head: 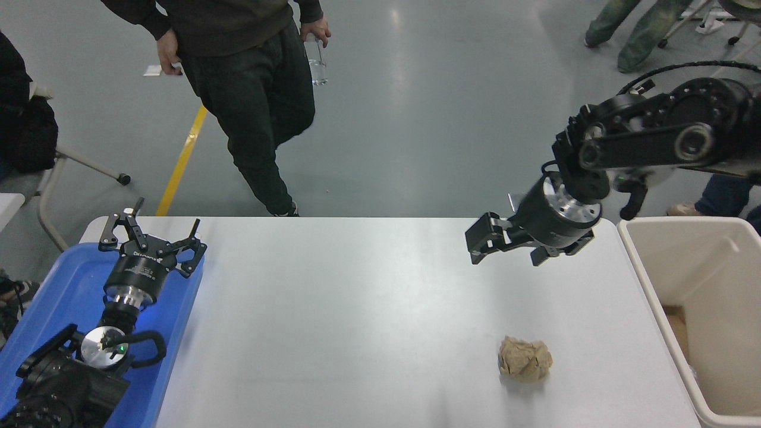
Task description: Pick up paper ball place in dustbin
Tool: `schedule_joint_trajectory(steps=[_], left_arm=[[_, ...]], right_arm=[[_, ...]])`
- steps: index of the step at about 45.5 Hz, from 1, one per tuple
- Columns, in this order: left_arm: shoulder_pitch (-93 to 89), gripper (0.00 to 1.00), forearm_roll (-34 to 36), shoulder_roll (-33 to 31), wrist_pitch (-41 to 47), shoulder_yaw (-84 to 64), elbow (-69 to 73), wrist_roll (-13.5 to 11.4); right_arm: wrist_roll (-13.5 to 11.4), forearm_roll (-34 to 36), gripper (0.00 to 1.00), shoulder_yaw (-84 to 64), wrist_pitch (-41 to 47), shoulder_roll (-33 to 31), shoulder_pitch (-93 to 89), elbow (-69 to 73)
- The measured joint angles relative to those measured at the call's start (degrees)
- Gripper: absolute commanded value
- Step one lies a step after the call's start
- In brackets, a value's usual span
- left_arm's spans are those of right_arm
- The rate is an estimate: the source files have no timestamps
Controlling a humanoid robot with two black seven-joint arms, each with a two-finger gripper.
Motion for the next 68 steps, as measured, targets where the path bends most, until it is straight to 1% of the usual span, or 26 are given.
schedule_joint_trajectory(steps=[5,9,17,23,33,44,59,68], left_arm=[[0.0,0.99,0.0,0.1,0.0,0.0,0.0,0.0],[0.0,0.99,0.0,0.1,0.0,0.0,0.0,0.0],[0.1,0.99,0.0,0.2,0.0,0.0,-0.1,0.0],[0.1,0.99,0.1,0.2,0.0,0.0,-0.1,0.1],[0.1,0.99,0.0,0.3,0.0,0.0,-0.1,0.1],[0.0,0.99,0.0,0.3,0.0,0.1,-0.1,0.1],[-0.1,0.99,0.0,0.2,0.0,0.1,-0.1,0.0],[-0.1,0.99,0.1,0.2,0.0,0.1,-0.1,0.0]], right_arm=[[0.1,-4.5,1.0,-4.1,0.9,-2.6,4.5,2.4],[0.1,-6.6,1.0,-6.4,1.4,-3.7,6.8,3.6],[0.2,-9.0,1.0,-8.9,1.9,-4.8,8.9,5.0],[0.1,-9.8,1.0,-9.2,1.4,-4.9,7.2,5.5],[0.0,-10.2,1.0,-6.0,-2.9,-5.0,-1.1,4.9],[-0.1,-11.0,1.0,-1.2,-13.3,-3.8,-15.2,0.5],[-0.1,-11.6,1.0,7.7,-18.1,-2.4,-32.5,-5.3],[0.0,-11.7,1.0,10.9,-21.1,0.4,-39.4,-9.6]])
